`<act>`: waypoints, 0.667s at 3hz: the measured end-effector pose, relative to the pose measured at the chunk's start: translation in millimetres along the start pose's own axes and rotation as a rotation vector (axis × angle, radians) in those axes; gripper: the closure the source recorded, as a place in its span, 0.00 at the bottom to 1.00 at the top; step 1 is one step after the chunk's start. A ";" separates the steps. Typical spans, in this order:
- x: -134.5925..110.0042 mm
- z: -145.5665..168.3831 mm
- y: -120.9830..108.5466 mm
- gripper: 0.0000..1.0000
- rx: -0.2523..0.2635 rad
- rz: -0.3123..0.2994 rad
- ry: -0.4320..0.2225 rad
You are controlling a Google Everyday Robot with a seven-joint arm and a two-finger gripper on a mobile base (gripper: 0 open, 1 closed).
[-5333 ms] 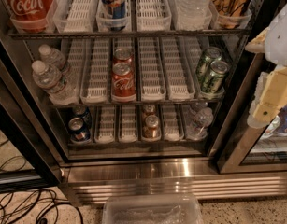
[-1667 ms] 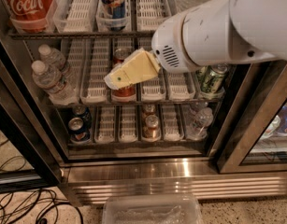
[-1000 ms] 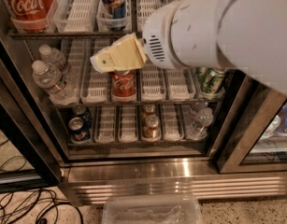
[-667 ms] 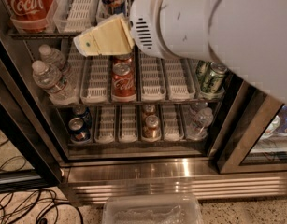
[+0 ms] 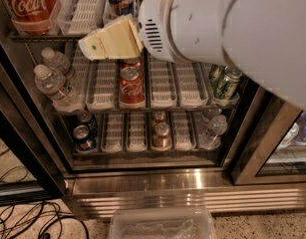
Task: Pick redbull can from top shelf of fridge
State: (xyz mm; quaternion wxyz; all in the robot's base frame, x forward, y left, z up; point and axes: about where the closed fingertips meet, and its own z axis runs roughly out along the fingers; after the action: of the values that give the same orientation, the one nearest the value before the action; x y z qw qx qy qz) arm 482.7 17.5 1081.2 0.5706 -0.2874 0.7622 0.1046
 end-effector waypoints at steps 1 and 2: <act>0.0 0.0 0.0 0.00 0.000 0.000 0.000; -12.6 5.3 -1.1 0.03 0.029 -0.029 -0.066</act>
Offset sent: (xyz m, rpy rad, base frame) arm 0.0559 0.0180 0.0041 0.0421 -0.2874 -0.0544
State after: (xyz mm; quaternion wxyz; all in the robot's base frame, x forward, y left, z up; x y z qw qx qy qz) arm 489.9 23.3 1091.4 0.6008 -0.2867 0.7402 0.0945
